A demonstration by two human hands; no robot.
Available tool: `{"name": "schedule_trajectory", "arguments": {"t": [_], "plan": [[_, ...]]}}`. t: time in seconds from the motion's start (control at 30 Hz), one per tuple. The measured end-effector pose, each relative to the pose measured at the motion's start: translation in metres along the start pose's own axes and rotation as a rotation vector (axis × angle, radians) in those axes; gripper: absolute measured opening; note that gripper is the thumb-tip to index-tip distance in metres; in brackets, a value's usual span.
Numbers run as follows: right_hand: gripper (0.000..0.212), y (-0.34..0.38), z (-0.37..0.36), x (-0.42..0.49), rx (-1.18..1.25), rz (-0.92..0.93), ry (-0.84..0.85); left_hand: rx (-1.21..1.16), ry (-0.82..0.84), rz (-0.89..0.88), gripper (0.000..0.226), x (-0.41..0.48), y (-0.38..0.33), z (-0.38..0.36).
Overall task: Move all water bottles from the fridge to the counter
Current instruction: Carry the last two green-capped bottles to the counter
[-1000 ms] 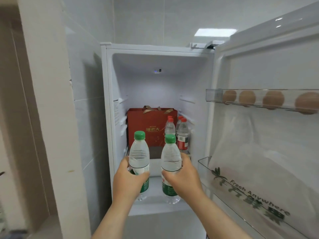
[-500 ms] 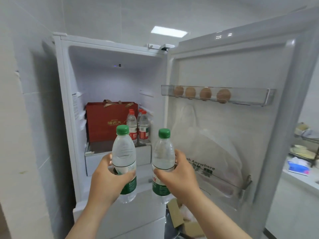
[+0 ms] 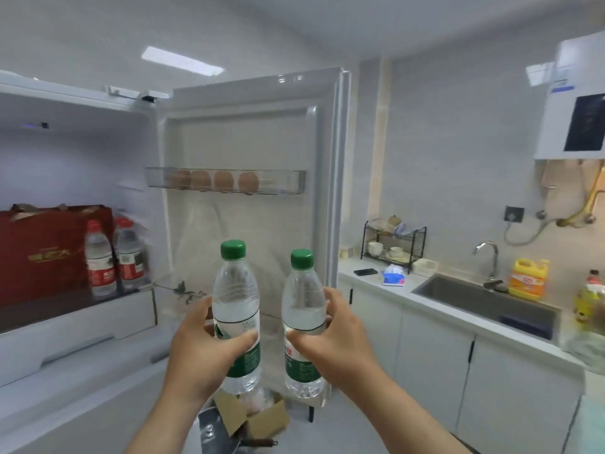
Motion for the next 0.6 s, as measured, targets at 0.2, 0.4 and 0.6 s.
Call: {"name": "schedule_trajectory", "arguments": {"t": [0.2,0.4,0.6], "plan": [[0.063,-0.036,0.105,-0.045,-0.061,-0.068,-0.185,-0.028,0.176,-0.082,0.057,-0.018,-0.035,-0.102],[0.060,-0.066,0.203,-0.096,-0.105,-0.136,-0.354,-0.140,0.346,-0.093,0.056,-0.039,-0.077,-0.201],[0.064,-0.094,0.290,-0.148,-0.156,-0.229,-0.507,-0.202,0.514,-0.138,0.057,-0.067,-0.109,-0.301]]}}
Point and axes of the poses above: each hand's wrist, its own x-axis towards the middle knuckle, its own z-axis out of the back of the hand, y = z × x, the point moved 3 cm from there along x, towards the middle knuckle, and after that the axes turned 7 degrees about y, right-handed, at the moved point
